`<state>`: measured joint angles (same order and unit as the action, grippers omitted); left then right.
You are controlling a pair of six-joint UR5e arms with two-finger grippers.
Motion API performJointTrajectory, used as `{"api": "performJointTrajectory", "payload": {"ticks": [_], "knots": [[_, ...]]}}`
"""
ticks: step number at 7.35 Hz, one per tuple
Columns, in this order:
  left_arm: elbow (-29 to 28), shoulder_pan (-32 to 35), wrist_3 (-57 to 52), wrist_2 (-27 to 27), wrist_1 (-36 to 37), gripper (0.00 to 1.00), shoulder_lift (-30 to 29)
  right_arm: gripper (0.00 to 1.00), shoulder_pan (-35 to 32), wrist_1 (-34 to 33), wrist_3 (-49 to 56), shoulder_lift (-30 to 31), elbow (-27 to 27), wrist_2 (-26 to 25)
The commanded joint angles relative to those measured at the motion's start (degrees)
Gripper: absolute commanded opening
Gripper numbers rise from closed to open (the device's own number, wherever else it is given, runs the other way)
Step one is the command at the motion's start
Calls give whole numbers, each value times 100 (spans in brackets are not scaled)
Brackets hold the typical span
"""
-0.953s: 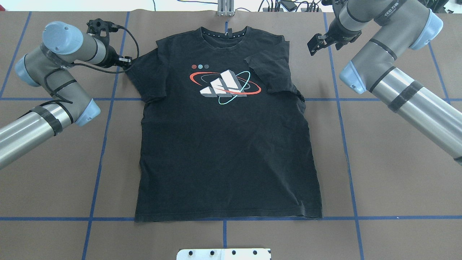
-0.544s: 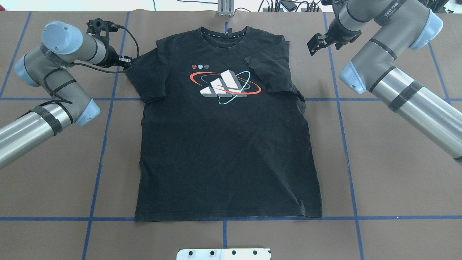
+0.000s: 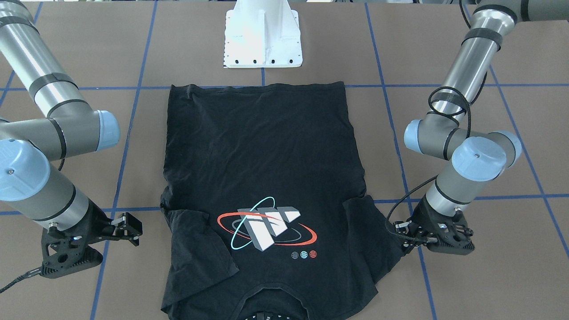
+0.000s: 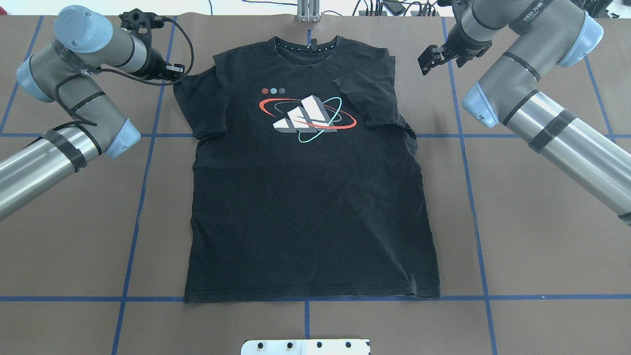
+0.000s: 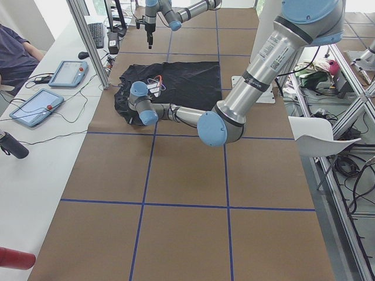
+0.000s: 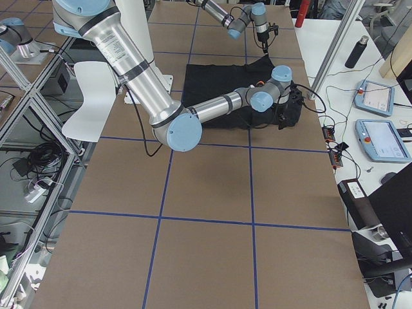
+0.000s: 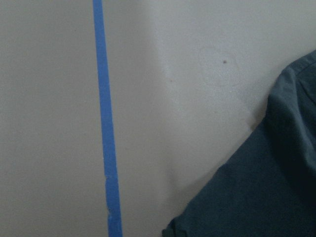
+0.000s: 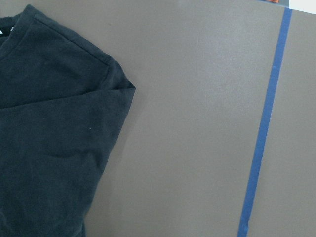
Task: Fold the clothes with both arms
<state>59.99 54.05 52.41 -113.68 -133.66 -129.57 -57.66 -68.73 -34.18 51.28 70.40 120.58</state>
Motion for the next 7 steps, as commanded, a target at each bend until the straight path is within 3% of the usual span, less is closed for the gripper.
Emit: {"api": "performJointTrajectory", "payload": {"ticks": [1,3,5,7], "knots": [[101,-34,566,-31,1118,0,-742,99,0,0,-18,-13,0,0],[4,-376,1303,4,1683,0,-1297,99,0,0,-27,-21,0,0],[-494,-771,2051,405,1633,0,-1771,99,0,0,-10,-4,0,0],[-655,-852,2230,461,1606,0,-1862,99,0,9,-9,5,0,-9]]}}
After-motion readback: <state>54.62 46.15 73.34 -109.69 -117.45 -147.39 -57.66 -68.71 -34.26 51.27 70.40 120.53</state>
